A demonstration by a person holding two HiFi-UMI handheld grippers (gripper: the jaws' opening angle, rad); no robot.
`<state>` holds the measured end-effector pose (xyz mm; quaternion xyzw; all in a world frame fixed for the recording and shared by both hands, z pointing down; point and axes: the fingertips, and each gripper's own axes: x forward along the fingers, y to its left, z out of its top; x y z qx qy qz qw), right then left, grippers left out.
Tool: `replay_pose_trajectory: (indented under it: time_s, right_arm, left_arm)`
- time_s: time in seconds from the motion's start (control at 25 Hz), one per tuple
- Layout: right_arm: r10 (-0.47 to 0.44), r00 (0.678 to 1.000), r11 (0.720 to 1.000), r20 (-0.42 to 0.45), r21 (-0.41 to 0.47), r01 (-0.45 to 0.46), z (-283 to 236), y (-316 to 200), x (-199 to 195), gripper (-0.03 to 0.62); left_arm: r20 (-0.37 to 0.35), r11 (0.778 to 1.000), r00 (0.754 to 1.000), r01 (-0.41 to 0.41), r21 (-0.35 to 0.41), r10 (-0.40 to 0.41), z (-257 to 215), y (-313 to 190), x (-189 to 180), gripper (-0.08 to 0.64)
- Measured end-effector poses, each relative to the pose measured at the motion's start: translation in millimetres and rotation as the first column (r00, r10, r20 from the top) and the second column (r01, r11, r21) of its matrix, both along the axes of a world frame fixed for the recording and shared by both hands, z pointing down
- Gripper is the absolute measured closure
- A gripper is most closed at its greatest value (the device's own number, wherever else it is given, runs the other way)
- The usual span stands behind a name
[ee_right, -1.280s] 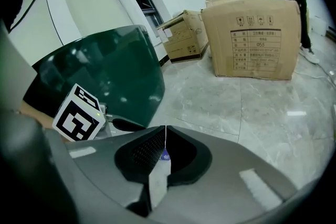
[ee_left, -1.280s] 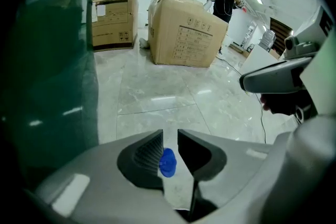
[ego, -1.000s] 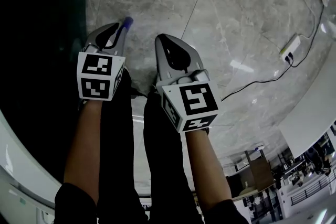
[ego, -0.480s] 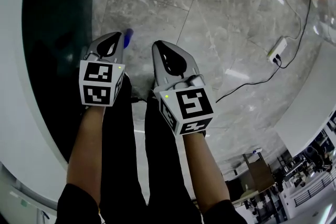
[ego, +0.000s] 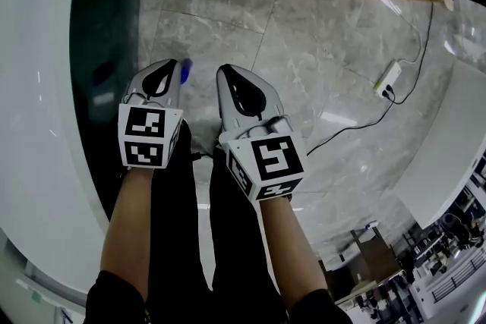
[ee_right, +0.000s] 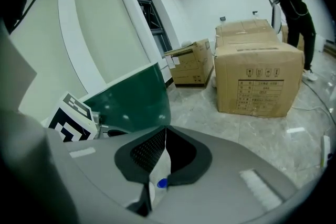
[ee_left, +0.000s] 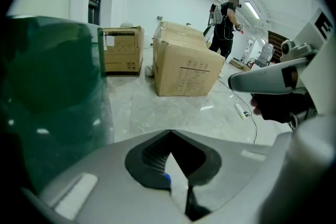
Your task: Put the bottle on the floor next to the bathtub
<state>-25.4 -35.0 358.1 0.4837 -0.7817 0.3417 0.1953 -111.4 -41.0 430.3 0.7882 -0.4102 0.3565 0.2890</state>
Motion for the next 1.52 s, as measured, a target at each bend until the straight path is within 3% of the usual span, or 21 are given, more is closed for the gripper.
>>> replay_pose_trajectory:
  time_s: [0.4,0.84,1.52]
  right_arm:
    - [-0.012,1.0,0.998,0.015,0.057,0.011,-50,-10,-5,0.571]
    - [0.031,0.999,0.993,0.026,0.116,-0.034,-100,-8,16,0.575]
    - [-0.032,0.999,0.975,0.035,0.22,0.024,-177,-17,1,0.578]
  left_arm:
    - [-0.018,0.997,1.0,0.016,0.074,-0.014,-65,-9,8,0.558]
    - [-0.033,0.991,0.998,0.054,0.121,-0.051,-118,-2,13,0.558]
    - [-0.056,0.961,0.989,0.149,0.234,-0.14,-202,-10,-9,0.56]
